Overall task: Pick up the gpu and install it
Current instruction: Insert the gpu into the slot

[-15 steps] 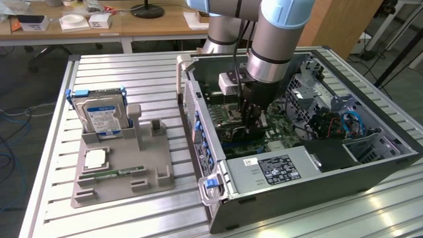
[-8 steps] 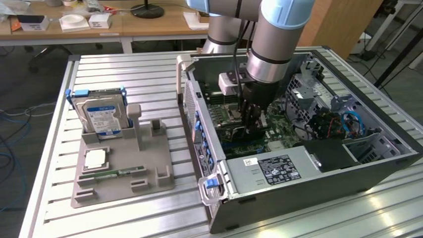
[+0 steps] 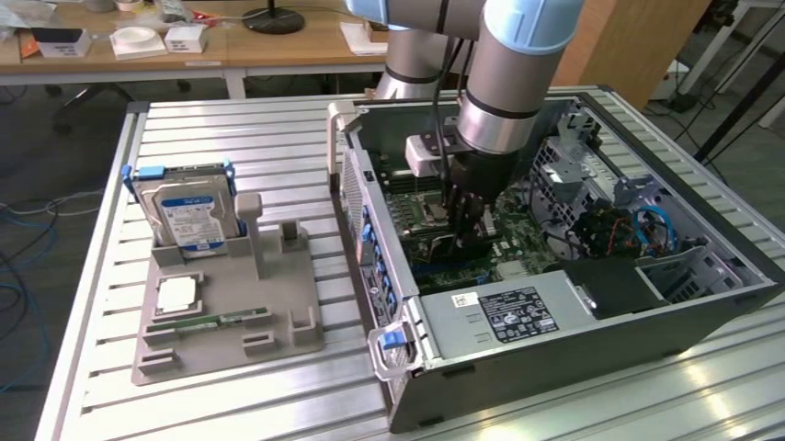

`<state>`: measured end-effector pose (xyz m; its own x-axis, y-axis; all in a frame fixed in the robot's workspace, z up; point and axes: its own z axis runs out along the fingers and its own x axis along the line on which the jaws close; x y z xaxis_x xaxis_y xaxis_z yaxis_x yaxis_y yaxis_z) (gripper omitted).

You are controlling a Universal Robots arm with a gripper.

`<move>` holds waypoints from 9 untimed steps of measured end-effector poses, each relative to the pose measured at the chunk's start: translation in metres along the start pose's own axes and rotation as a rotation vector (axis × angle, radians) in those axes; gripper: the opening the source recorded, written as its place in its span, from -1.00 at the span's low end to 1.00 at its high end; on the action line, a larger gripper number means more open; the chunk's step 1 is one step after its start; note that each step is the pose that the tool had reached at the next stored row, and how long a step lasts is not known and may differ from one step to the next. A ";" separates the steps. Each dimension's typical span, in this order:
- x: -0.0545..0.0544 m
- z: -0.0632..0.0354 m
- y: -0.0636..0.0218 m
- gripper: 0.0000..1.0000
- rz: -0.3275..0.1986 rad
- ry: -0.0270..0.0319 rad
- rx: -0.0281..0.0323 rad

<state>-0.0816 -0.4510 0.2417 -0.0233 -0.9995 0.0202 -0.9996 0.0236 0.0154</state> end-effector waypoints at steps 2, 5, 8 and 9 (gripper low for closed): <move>0.000 0.0001 0.0001 -0.47 0.000 0.0000 0.0000; 0.000 0.0001 0.0001 -0.47 0.000 0.0000 0.0000; 0.000 0.0001 0.0001 -0.47 0.000 0.0000 0.0001; 0.000 0.0001 0.0001 -0.47 0.000 0.0000 0.0001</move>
<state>-0.0818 -0.4510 0.2416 -0.0233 -0.9995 0.0202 -0.9996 0.0236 0.0153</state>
